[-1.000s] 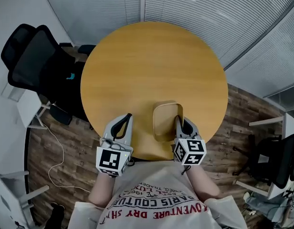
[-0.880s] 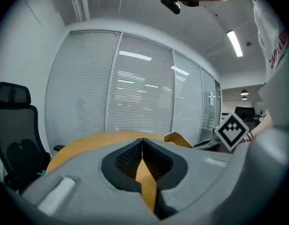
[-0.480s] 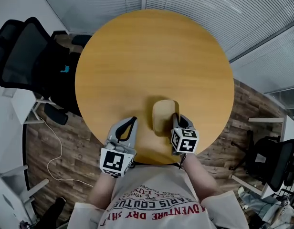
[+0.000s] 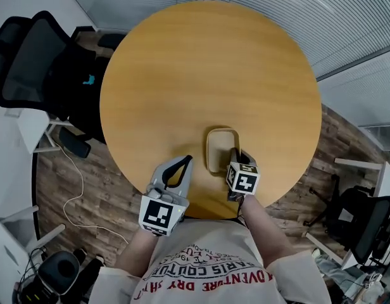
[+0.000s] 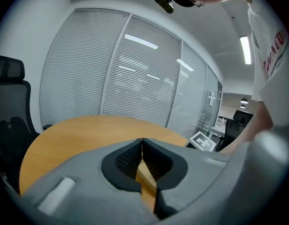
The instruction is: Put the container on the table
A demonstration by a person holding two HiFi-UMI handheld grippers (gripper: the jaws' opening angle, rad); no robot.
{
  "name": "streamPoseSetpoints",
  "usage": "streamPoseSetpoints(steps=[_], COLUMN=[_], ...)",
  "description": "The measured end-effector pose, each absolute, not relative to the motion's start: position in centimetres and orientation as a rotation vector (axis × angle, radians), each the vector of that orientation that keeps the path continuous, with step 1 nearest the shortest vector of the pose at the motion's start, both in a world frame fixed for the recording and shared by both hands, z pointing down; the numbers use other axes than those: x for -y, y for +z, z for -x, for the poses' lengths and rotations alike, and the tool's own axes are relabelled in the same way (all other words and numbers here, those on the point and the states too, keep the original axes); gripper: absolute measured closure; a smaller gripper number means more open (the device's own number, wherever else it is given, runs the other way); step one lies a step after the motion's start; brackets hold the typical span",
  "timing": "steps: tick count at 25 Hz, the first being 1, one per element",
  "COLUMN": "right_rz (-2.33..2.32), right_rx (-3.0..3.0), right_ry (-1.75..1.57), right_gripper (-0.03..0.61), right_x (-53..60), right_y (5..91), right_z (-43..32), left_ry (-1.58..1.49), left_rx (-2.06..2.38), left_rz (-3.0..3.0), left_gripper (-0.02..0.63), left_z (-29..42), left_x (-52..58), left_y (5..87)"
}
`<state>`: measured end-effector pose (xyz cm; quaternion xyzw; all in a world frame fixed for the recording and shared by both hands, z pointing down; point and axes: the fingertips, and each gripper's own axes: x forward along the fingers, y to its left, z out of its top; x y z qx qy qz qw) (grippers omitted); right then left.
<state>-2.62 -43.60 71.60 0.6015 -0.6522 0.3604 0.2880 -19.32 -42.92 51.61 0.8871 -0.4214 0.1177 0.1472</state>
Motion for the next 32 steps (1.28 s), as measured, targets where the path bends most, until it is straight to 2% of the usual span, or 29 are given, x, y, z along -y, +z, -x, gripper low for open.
streamPoseSetpoints(steps=[10,14,18,24,32], right_rz=[-1.605,-1.617,-1.677,-1.740,-1.741], right_rx=[1.734,1.747,1.839,1.997,2.252], right_ry=[0.980,0.976,0.928,0.857,0.648], right_gripper=[0.565,0.512,0.511,0.569,0.569], right_x=[44.4,44.7,45.9,47.2,47.3], right_y=[71.6,70.8,67.2,60.4,52.0], right_z=[2.1,1.1,1.3,1.7,2.4], left_ry=[0.382,0.384,0.386,0.371,0.344], left_rx=[1.262,1.273,1.279,1.303,1.382], left_rz=[-2.542,-2.550,-2.551,-2.569,-2.659], left_gripper=[0.603,0.603,0.603,0.603,0.603], left_z=[18.7,17.9,17.8,17.6,17.3], left_x=[43.8,44.0,44.0,43.6,44.2], left_y=[51.0,50.5,50.2,48.7,45.3])
